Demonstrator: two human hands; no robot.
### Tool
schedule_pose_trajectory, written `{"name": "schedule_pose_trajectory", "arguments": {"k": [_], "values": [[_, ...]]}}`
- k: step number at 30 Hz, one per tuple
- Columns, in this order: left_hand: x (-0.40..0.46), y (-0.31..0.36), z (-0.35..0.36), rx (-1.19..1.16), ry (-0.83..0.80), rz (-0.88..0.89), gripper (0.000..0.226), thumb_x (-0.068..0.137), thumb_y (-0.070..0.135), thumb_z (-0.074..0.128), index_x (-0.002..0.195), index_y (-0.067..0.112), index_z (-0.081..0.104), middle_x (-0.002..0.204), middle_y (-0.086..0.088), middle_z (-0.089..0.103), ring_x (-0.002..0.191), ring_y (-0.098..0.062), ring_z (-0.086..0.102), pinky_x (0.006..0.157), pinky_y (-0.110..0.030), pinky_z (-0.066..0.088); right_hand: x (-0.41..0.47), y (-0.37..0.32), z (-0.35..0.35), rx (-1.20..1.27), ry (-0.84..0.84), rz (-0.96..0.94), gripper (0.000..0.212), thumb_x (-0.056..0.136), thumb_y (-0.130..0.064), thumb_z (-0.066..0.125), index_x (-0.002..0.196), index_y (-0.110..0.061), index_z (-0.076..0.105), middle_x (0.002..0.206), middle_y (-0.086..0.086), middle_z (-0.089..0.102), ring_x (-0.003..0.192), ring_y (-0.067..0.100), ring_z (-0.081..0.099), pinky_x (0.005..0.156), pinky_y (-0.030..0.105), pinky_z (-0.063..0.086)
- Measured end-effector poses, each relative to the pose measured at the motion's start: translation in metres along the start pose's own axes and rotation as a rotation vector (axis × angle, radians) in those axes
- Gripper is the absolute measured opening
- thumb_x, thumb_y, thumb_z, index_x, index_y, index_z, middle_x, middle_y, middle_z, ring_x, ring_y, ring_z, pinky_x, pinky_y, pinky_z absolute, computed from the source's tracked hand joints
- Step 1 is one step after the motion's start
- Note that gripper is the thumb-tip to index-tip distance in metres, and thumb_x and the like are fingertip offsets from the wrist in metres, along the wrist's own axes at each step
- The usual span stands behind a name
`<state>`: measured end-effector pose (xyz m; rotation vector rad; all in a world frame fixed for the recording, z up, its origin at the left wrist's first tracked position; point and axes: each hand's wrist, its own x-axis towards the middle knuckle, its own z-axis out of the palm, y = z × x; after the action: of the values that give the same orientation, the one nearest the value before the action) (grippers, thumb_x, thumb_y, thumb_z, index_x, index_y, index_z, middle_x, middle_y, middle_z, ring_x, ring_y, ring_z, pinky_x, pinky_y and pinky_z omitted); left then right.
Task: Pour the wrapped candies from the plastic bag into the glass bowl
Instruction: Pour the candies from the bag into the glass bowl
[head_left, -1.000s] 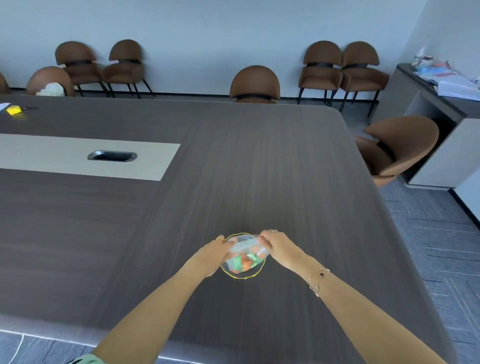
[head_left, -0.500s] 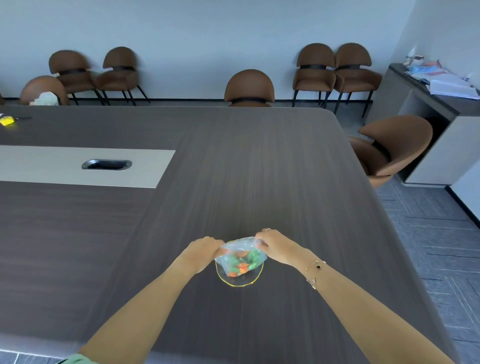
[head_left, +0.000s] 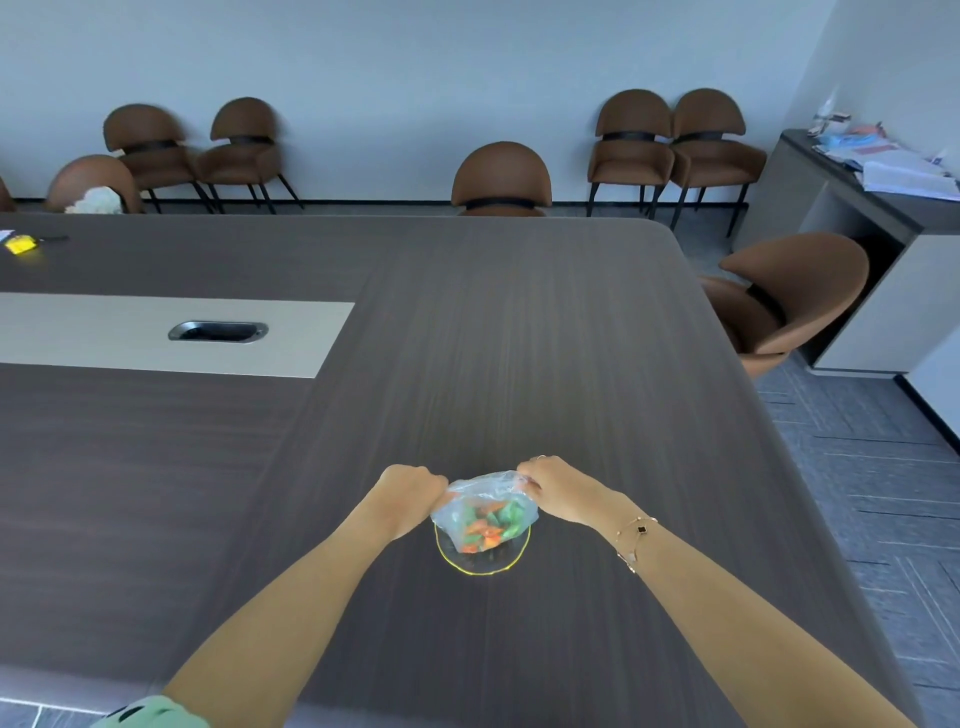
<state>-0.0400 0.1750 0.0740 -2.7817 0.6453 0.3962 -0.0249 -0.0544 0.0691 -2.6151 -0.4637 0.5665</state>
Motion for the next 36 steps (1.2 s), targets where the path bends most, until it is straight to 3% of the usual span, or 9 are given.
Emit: {"name": "schedule_pose_trajectory", "arguments": {"k": [4, 8, 11, 16, 18, 20, 24, 30, 36], "values": [[-0.006, -0.006, 0.002, -0.070, 0.057, 0.076, 0.035, 0.102, 0.028, 0.034, 0.089, 0.006, 0.058, 0.052, 0.002, 0.031, 0.063, -0.030, 0.041, 0.055, -0.035, 0.027, -0.004, -0.001, -0.005, 0.037, -0.031, 0.001, 0.040, 0.096, -0.013, 0.040, 0.058, -0.027, 0.038, 0.067, -0.008, 0.043, 0.064, 0.019, 0.043, 0.056, 0.029, 0.032], [-0.012, -0.012, 0.001, -0.084, 0.107, 0.091, 0.031, 0.099, 0.029, 0.036, 0.073, 0.014, 0.041, 0.050, 0.001, 0.030, 0.063, -0.030, 0.038, 0.047, -0.029, 0.018, -0.003, -0.007, -0.009, 0.095, -0.047, -0.003, 0.028, 0.095, -0.021, 0.045, 0.070, -0.009, 0.052, 0.072, 0.000, 0.048, 0.064, 0.019, 0.040, 0.060, 0.032, 0.033], [-0.015, -0.014, -0.002, -0.125, 0.136, 0.069, 0.032, 0.098, 0.027, 0.039, 0.068, 0.015, 0.037, 0.049, 0.000, 0.030, 0.061, -0.028, 0.037, 0.047, -0.024, 0.016, -0.003, -0.012, -0.012, 0.118, -0.038, -0.014, 0.033, 0.094, -0.022, 0.048, 0.063, -0.015, 0.041, 0.067, -0.001, 0.043, 0.063, 0.019, 0.037, 0.058, 0.031, 0.031], [-0.015, -0.015, -0.004, -0.152, 0.149, 0.037, 0.043, 0.096, 0.026, 0.040, 0.057, 0.020, 0.023, 0.049, 0.001, 0.031, 0.061, -0.029, 0.037, 0.047, -0.023, 0.015, -0.002, -0.013, -0.015, 0.102, -0.024, -0.017, 0.028, 0.096, -0.020, 0.045, 0.069, -0.017, 0.047, 0.069, -0.006, 0.046, 0.062, 0.017, 0.044, 0.057, 0.030, 0.035], [-0.013, -0.014, -0.006, -0.152, 0.142, 0.023, 0.039, 0.097, 0.026, 0.038, 0.059, 0.020, 0.028, 0.050, 0.002, 0.031, 0.062, -0.029, 0.038, 0.047, -0.023, 0.015, -0.001, -0.014, -0.015, 0.098, -0.002, -0.024, 0.025, 0.097, -0.015, 0.042, 0.075, -0.016, 0.054, 0.070, -0.013, 0.046, 0.062, 0.012, 0.046, 0.055, 0.025, 0.035], [-0.012, -0.014, -0.009, -0.174, 0.149, 0.005, 0.036, 0.096, 0.025, 0.039, 0.061, 0.018, 0.032, 0.051, 0.002, 0.031, 0.062, -0.029, 0.039, 0.047, -0.023, 0.017, 0.001, -0.017, -0.016, 0.119, 0.030, -0.023, 0.022, 0.097, -0.010, 0.040, 0.085, -0.008, 0.058, 0.079, -0.008, 0.057, 0.065, 0.011, 0.049, 0.057, 0.024, 0.038], [-0.010, -0.018, -0.015, -0.179, 0.175, -0.026, 0.036, 0.096, 0.023, 0.039, 0.061, 0.018, 0.030, 0.050, 0.002, 0.030, 0.062, -0.028, 0.039, 0.047, -0.023, 0.017, 0.007, -0.019, -0.018, 0.146, 0.074, -0.026, 0.022, 0.094, -0.006, 0.041, 0.094, 0.002, 0.061, 0.101, 0.018, 0.067, 0.078, 0.034, 0.060, 0.066, 0.040, 0.045], [-0.006, -0.024, -0.025, -0.179, 0.218, -0.045, 0.046, 0.097, 0.024, 0.041, 0.056, 0.022, 0.019, 0.049, 0.002, 0.030, 0.056, -0.027, 0.034, 0.047, -0.023, 0.017, 0.010, -0.022, -0.029, 0.169, 0.131, -0.053, 0.023, 0.093, -0.004, 0.041, 0.095, -0.001, 0.063, 0.104, 0.015, 0.067, 0.093, 0.033, 0.063, 0.082, 0.044, 0.052], [-0.002, -0.023, -0.029, -0.189, 0.223, -0.065, 0.044, 0.093, 0.017, 0.042, 0.056, 0.021, 0.018, 0.049, 0.003, 0.028, 0.060, -0.026, 0.033, 0.047, -0.025, 0.017, 0.010, -0.022, -0.032, 0.152, 0.155, -0.053, 0.023, 0.095, -0.005, 0.041, 0.100, -0.001, 0.063, 0.107, 0.013, 0.067, 0.096, 0.029, 0.064, 0.084, 0.041, 0.052]]}}
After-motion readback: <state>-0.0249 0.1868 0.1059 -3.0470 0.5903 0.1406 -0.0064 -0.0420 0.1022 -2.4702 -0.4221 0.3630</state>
